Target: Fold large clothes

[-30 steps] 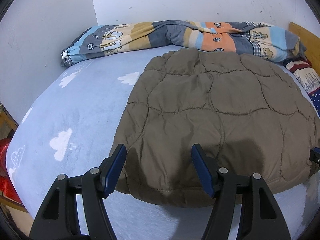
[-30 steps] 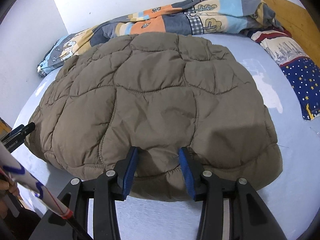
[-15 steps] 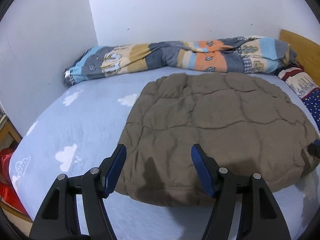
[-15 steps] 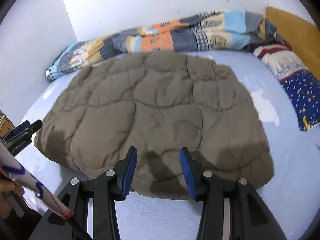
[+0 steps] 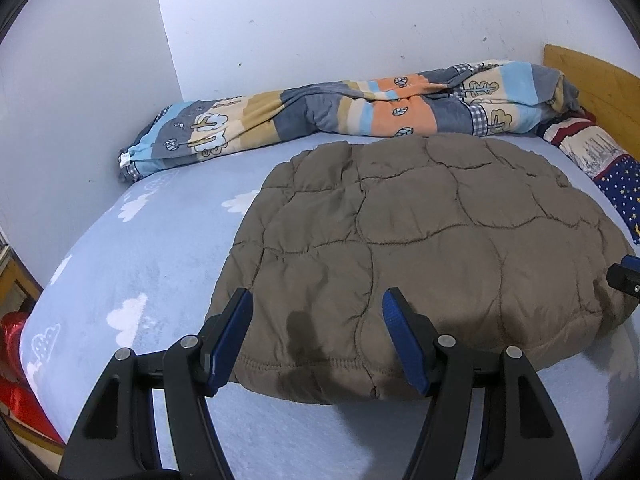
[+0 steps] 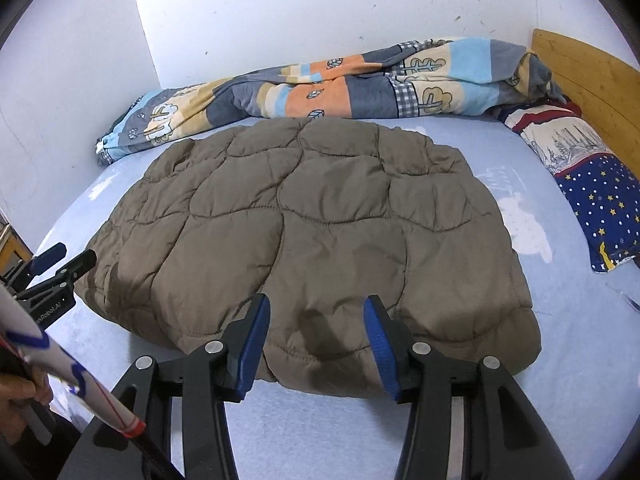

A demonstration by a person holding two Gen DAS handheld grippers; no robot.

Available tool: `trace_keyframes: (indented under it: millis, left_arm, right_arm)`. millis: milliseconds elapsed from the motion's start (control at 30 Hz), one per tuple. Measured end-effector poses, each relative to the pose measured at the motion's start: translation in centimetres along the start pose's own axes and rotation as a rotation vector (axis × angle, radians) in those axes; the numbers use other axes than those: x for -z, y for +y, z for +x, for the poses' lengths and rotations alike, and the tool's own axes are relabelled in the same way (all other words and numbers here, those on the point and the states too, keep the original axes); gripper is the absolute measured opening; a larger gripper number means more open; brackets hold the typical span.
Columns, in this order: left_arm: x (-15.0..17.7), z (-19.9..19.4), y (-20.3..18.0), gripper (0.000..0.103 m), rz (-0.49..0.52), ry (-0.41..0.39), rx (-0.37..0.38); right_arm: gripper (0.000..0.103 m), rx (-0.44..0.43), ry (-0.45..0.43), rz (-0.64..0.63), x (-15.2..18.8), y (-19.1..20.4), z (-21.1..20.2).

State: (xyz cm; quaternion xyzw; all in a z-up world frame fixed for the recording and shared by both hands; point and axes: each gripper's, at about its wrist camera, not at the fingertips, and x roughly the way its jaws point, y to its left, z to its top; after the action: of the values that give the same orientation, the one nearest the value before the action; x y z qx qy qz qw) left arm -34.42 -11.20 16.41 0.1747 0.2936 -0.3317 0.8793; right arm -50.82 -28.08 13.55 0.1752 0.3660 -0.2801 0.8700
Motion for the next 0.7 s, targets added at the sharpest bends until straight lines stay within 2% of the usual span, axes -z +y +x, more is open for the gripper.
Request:
trace_keyframes:
  millis: [300,700]
  left_arm:
    - [0.0,-0.2,-0.3,0.067,0.008,-0.005,0.006]
    - [0.1,0.6,-0.6,0.067,0.020,0.012,-0.004]
  right_arm:
    - [0.053,-0.007,-0.042,-0.065,-0.2,1.8,-0.9]
    - [0.053,-0.017,0.021,-0.048,0.0,1.6,1.3]
